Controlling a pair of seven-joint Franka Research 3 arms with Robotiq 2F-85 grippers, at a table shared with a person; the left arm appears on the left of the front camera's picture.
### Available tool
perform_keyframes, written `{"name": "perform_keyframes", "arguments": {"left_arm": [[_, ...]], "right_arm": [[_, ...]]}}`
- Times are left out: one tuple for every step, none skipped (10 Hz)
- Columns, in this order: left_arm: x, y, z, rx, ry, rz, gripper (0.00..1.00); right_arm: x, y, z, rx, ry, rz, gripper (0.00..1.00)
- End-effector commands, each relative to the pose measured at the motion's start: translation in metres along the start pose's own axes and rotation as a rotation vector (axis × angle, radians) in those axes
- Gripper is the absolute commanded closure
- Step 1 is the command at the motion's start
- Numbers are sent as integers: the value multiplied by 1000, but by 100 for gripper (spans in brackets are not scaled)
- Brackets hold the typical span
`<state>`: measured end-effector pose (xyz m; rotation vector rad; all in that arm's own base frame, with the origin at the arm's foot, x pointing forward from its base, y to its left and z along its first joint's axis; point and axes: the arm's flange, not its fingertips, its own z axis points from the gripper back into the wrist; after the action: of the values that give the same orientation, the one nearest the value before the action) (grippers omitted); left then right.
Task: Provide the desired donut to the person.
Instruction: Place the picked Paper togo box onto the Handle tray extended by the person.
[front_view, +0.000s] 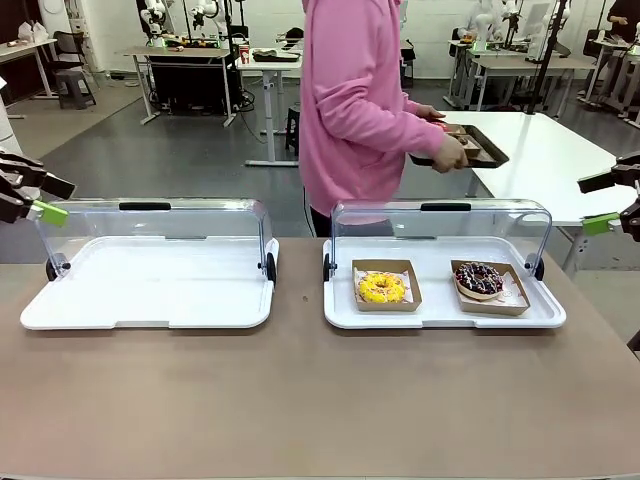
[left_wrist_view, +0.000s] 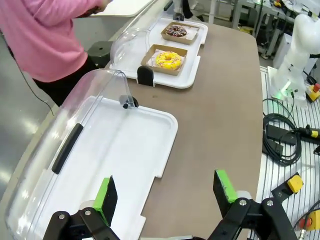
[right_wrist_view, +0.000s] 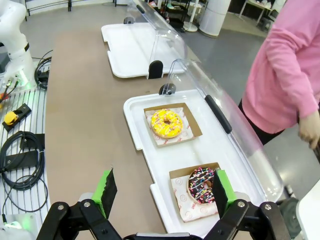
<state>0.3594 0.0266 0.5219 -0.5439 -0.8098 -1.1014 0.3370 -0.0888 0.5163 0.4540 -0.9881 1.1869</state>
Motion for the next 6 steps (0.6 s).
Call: {"name": "perform_keyframes", "arguments": {"left_arm": [[-8, -12, 4, 64, -27, 57, 0], [-8, -13, 6, 84, -18, 73, 0], [-7, -13, 6, 86, -16, 82, 0], [-7, -13, 7, 98, -10, 100, 0], [-5, -14, 9, 113, 5, 119, 0], [-5, -16, 11, 122, 16, 135, 0]], "right_arm": [[0, -1, -2, -2, -21, 12, 0], [0, -1, -2, -2, -21, 12, 0], [0, -1, -2, -2, -21, 12, 0], [0, -1, -2, -2, -21, 12, 0], [0, -1, -2, -2, -21, 12, 0], [0, -1, -2, -2, -21, 12, 0]]}}
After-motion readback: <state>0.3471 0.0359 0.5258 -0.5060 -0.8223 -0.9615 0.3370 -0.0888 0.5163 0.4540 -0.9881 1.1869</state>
